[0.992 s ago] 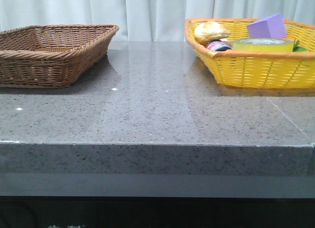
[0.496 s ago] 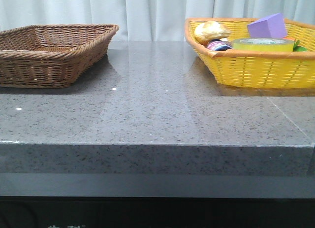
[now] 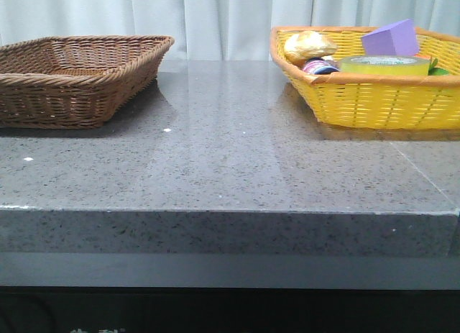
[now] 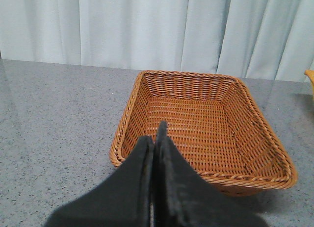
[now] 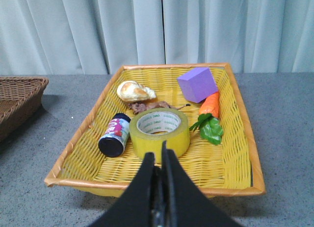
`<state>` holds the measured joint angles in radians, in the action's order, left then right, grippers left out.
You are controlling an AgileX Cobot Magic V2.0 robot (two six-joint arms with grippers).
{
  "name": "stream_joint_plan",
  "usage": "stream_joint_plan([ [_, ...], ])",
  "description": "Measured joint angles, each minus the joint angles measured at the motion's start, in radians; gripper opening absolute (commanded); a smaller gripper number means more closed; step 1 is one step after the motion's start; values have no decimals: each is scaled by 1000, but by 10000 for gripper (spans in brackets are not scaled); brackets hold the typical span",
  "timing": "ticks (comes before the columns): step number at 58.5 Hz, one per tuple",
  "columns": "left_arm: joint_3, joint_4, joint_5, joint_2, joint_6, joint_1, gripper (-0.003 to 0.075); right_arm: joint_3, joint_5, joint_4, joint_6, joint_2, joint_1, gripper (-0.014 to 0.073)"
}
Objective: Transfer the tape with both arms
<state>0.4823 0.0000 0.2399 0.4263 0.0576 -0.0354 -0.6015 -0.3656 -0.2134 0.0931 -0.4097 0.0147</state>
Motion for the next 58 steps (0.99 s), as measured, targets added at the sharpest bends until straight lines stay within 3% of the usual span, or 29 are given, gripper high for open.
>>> stream_joint_plan([
  [8,0,0,-2,0,0,0,520,0,-2,0,0,0,0,414],
  [14,0,0,-2,0,0,0,683,0,2,0,0,-4,0,596],
  [33,0,0,-2,0,0,0,689,-36,32,-14,0,-144,0,597],
  [58,0,0,-2,0,0,0,689,-519,-157,-35,-93,-799,0,591],
])
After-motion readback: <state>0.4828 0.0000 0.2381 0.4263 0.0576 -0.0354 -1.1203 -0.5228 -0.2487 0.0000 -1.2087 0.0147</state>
